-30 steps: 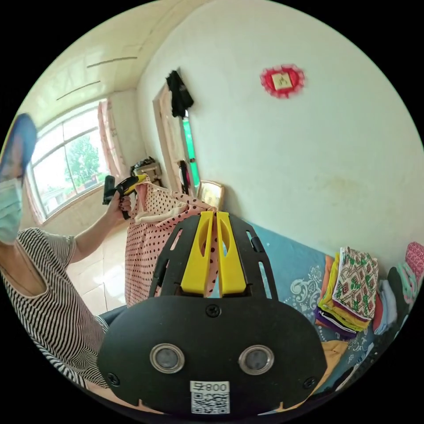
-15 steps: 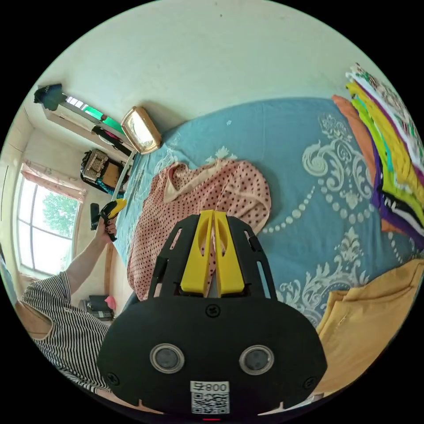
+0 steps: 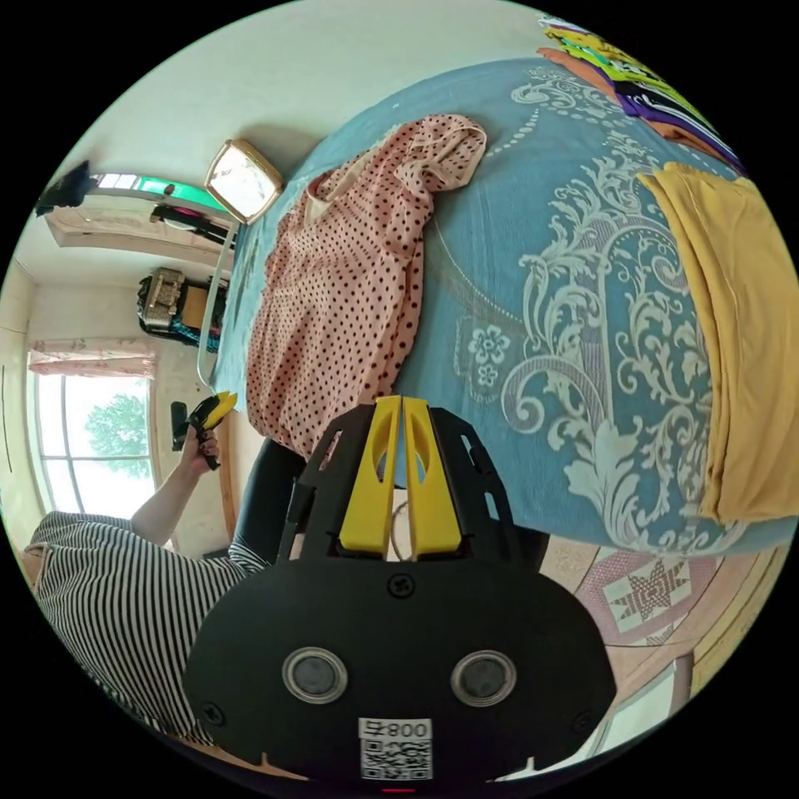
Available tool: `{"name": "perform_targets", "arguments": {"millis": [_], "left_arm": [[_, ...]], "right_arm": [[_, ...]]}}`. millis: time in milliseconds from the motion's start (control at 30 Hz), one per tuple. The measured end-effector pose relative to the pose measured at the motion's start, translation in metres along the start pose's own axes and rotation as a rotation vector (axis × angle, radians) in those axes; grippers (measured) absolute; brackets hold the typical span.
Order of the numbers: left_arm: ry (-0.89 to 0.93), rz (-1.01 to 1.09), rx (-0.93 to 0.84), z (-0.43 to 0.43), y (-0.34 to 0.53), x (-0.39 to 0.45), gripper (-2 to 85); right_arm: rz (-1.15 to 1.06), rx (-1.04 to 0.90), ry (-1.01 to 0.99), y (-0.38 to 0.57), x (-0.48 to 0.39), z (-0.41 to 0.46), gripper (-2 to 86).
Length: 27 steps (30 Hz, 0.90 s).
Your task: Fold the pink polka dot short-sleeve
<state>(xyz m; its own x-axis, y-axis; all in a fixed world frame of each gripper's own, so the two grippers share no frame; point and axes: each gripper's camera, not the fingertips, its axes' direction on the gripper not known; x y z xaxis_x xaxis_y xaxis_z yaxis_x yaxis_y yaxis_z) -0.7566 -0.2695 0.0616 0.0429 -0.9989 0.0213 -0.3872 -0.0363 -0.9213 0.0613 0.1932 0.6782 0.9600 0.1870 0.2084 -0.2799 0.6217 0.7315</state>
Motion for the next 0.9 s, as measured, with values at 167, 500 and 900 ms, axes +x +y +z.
{"name": "perform_targets", "arguments": {"millis": [167,500,900], "left_arm": [[0.012,-0.029,-0.042,0.022,0.053,-0.022,7.7],[0.029,-0.075,-0.074,0.046,0.12,-0.054,8.3],[0.053,-0.085,-0.116,0.069,0.169,-0.063,3.3]], "right_arm": [[-0.004,-0.069,0.07,0.016,-0.023,0.047,0.5],[-0.003,-0.102,-0.056,0.051,-0.056,0.108,4.2],[0.027,-0.164,-0.096,0.065,-0.073,0.187,2.0]]}}
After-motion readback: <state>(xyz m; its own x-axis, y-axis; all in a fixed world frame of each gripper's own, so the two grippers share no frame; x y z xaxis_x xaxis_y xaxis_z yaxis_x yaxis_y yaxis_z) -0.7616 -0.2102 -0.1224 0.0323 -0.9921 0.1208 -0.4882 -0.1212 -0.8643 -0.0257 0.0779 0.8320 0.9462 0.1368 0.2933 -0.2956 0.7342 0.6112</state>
